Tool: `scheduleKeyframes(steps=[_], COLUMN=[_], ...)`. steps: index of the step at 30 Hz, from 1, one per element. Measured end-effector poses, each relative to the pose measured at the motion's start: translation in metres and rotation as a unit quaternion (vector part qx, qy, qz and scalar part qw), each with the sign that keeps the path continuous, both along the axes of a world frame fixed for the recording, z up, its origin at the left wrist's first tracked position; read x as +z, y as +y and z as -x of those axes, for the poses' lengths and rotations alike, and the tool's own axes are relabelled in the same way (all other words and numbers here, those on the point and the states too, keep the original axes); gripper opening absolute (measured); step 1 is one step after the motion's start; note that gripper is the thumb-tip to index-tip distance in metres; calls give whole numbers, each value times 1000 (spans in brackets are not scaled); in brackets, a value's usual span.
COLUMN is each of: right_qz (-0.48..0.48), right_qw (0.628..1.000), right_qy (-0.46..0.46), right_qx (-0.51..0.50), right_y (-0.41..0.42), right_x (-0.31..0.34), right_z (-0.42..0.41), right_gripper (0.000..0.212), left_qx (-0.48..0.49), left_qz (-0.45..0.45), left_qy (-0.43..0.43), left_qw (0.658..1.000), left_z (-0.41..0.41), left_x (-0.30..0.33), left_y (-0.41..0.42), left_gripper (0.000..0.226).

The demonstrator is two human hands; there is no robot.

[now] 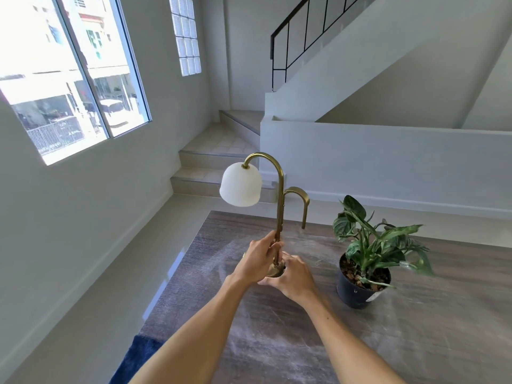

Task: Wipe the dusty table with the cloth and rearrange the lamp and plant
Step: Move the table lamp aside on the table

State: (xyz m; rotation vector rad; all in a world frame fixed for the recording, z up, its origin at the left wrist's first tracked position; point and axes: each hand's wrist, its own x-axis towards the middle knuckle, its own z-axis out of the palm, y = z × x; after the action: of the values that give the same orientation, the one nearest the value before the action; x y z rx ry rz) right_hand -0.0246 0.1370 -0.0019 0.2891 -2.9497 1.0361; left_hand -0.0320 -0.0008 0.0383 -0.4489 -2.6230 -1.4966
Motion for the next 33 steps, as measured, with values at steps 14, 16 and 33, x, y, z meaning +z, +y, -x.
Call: scheduleKeyframes(steps=[14, 16, 33], right_qz=[179, 248, 587], right_qw=[977, 956, 722], right_qy=[-90, -124, -326], right_qx=[-74, -95, -164], right_y=[-54, -62, -108], right_x=[14, 10, -7], right_z=[23, 29, 33], right_gripper=[113, 103, 31], left_qx=[-7, -20, -73], left_qz=[-26, -24, -11], left_qy=[21, 6, -8], left_qw=[999, 999, 997], left_z=[38, 47, 70], left_x=[16, 15, 14], left_y=[-56, -67, -110], left_gripper=[11, 16, 11])
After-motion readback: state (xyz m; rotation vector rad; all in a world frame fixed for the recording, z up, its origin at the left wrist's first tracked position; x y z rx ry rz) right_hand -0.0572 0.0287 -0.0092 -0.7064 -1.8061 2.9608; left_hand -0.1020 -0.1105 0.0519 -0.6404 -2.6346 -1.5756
